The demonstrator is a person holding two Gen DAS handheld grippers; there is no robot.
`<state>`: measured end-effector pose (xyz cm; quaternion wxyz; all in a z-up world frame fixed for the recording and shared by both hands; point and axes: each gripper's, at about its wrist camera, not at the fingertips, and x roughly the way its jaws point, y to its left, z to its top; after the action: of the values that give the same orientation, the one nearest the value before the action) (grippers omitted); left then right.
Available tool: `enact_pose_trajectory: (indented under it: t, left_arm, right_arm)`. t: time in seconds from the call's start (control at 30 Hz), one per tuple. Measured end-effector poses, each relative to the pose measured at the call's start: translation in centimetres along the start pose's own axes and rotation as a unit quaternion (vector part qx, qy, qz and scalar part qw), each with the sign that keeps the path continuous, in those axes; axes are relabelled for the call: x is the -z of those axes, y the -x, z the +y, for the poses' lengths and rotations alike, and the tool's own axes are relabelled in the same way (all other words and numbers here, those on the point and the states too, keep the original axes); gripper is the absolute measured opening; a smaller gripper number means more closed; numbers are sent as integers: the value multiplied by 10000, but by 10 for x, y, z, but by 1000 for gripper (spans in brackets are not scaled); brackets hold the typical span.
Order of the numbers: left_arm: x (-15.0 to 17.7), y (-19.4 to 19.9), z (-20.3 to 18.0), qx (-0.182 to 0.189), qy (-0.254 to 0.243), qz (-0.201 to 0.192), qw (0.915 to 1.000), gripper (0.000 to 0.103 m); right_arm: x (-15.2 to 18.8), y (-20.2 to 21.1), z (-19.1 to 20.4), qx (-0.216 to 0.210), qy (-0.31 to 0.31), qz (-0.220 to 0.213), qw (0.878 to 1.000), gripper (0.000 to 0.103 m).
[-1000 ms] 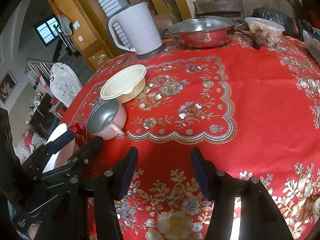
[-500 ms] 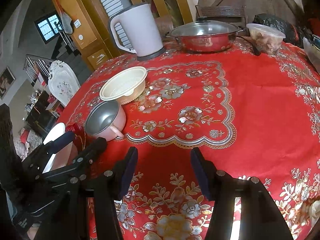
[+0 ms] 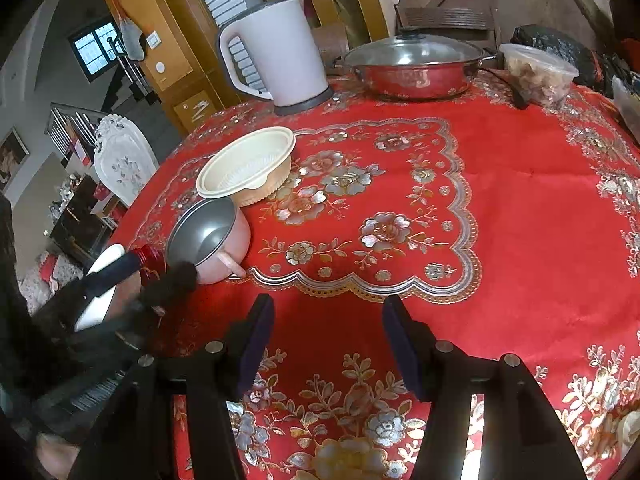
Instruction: Organize plates and bowls
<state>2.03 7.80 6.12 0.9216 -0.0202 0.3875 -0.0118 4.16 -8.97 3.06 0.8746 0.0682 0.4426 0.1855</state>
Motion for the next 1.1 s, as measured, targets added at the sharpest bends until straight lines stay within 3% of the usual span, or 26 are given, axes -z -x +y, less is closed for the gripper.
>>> enact_pose_trajectory:
  t: [0.1,0.23,0.6,0.7,0.97,1.1]
  left_arm:
    - [-20,-1,23,352,379,251,9983,82]
    - [-37,-9,46,377,674,457,9960,82]
    - [-47,-46,75,712,891,1227,9859,82]
    - [-49,-50,75,511,780,1285,9873,82]
    - [-63,-49,81,593,918,1329,9851,82]
    - [-77,-52,87,624,904,1439,9835,82]
  right_arm:
    - [-6,-6,2,-72,-34,77,9999,59]
    - [-16,-15,13,-270,-2,157,9995,59]
    - [-28,-37,34,-462,99,335,9983,59]
    - [-33,-43,34,-457,68,366,9983,59]
    - [-54,-58,25,-662,-275,420,9965,59]
    - [-70,-68,22,-558,-396,400,9969,59]
